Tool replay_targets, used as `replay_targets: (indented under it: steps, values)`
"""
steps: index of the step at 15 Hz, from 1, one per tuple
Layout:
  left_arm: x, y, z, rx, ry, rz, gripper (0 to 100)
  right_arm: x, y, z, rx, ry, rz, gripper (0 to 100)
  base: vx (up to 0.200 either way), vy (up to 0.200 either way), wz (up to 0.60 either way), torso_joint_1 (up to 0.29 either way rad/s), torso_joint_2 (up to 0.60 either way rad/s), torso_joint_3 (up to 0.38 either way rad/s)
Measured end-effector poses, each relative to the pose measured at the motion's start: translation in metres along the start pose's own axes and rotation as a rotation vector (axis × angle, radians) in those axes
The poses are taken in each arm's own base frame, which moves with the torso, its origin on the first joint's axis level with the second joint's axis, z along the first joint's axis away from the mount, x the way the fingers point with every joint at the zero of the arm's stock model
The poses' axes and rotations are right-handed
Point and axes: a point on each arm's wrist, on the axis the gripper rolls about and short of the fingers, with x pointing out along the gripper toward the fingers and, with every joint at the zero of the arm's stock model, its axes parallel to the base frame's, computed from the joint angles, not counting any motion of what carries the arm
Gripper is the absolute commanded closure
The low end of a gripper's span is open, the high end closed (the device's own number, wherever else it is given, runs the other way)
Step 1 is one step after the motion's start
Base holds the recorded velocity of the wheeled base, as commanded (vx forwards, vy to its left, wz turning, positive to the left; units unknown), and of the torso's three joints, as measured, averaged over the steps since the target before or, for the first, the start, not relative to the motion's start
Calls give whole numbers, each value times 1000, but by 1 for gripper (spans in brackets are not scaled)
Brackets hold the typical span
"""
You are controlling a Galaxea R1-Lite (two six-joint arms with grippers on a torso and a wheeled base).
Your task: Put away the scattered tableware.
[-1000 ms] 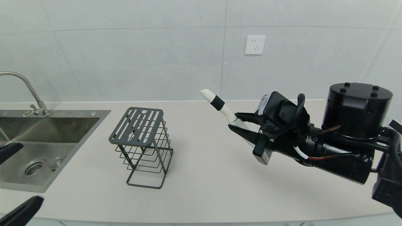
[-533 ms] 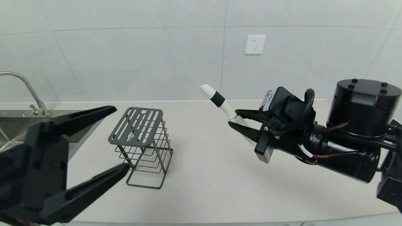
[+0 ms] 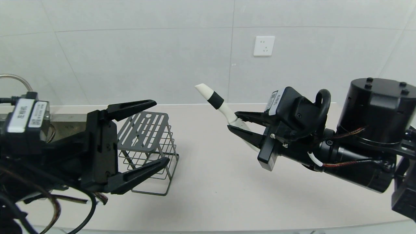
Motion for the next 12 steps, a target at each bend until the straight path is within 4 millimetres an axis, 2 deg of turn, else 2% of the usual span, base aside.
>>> replay_targets:
  steps: [4, 6, 9, 12]
  values:
    - [27, 30, -21, 3, -11, -21, 0, -5, 0, 4, 0, -15, -2, 100, 0, 0, 0, 0, 0, 0]
    - [44, 39, -29, -1, -29, -46, 0, -8, -1, 7, 6, -27, -7, 100, 0, 0, 0, 0, 0, 0]
    - [69, 43, -39, -28, -57, -90, 0, -19, 1, 7, 29, -30, -6, 100, 0, 0, 0, 0, 0, 0]
    - [93, 35, -46, -54, -85, -155, 0, -38, 4, 7, 64, -36, -5, 100, 0, 0, 0, 0, 0, 0]
